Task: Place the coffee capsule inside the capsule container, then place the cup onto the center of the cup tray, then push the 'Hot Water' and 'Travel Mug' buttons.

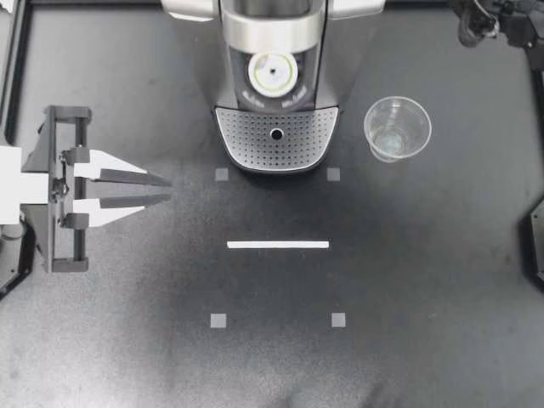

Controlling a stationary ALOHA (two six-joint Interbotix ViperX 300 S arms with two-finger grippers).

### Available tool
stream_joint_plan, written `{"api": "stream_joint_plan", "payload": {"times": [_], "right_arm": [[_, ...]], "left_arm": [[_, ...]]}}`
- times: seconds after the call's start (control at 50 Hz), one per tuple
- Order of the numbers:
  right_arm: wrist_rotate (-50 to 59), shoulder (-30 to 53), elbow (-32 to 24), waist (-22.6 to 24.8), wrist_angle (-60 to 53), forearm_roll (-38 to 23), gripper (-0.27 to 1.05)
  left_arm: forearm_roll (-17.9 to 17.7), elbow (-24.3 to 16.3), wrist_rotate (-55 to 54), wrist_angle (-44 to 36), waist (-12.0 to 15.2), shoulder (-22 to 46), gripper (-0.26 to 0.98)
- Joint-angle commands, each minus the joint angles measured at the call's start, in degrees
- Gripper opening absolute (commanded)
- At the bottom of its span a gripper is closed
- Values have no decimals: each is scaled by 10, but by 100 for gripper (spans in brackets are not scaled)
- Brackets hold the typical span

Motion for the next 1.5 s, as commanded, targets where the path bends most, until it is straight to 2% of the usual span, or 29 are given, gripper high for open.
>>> {"api": "stream_joint_plan", "payload": {"times": [0.0, 0.36, 0.66, 1.04, 1.18, 1.3, 1.48], "right_arm": [[-1, -16, 0, 33, 0, -3, 4], [2, -56, 62, 83, 0, -3, 4], [3, -57, 96, 120, 0, -1, 4], [4, -62, 132, 149, -4, 2, 4], [5, -93, 134, 150, -4, 5, 4], [23, -153, 165, 148, 15, 46, 4], [69, -261, 269, 134, 124, 142, 4]], "left_arm": [[-1, -5, -4, -4, 0, -4, 20], [-3, -1, -18, -6, 0, -4, 20], [-3, 0, -22, -6, 1, -4, 20], [-4, 0, -22, -6, 1, 0, 20], [-6, 0, -23, -6, 0, 1, 20], [-13, 4, -23, -8, 0, 2, 20], [-21, 10, -22, -8, 0, 2, 20]]}}
